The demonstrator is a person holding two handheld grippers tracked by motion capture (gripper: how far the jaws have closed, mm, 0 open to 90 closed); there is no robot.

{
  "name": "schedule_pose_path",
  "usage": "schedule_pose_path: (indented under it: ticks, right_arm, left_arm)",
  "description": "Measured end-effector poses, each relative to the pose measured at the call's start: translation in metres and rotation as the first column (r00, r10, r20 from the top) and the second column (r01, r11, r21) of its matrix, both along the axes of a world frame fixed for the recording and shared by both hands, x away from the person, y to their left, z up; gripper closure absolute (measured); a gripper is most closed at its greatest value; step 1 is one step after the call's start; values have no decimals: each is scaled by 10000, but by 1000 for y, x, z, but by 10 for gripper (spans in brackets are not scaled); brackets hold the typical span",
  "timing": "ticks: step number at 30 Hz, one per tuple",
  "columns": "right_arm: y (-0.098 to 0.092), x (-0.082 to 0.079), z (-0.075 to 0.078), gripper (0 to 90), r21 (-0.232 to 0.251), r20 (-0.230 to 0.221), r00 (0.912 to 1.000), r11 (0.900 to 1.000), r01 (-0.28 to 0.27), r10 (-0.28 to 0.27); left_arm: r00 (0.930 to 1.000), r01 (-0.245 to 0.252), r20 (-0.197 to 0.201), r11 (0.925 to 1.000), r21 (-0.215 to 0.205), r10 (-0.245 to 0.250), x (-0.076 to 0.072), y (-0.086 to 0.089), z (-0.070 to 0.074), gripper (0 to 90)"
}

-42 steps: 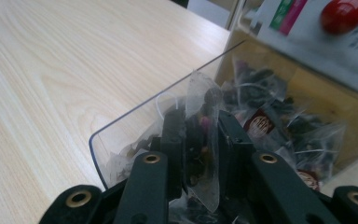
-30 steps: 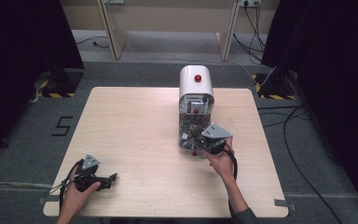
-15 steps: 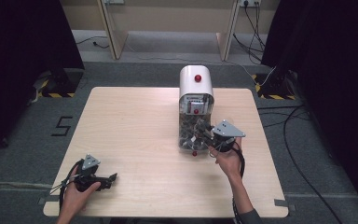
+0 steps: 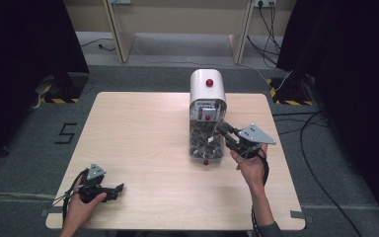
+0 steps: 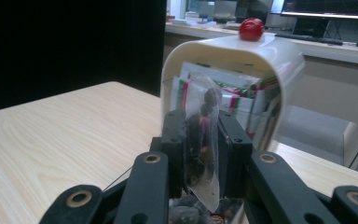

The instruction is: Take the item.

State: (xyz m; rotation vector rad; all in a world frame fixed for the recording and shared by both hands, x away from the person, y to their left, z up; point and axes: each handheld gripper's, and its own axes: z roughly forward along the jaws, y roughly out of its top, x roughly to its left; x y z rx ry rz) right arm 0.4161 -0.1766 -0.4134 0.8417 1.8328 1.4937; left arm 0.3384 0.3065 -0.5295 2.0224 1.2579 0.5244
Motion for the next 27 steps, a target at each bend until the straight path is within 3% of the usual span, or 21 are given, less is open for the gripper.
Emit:
schedule_pose_path:
  ticks: [8,27]
  right_arm:
    - [-18,-1,7,761,336,192,9990,9987,386,-393]
    - [-53,9,9,761,809,141,9905,9875,1350,-1366]
  left_arm:
    - [10000,3,0,10000,2,-3,0,0,0,0]
    - [10000,-72,11,10000,-8,72,0,0,0,0]
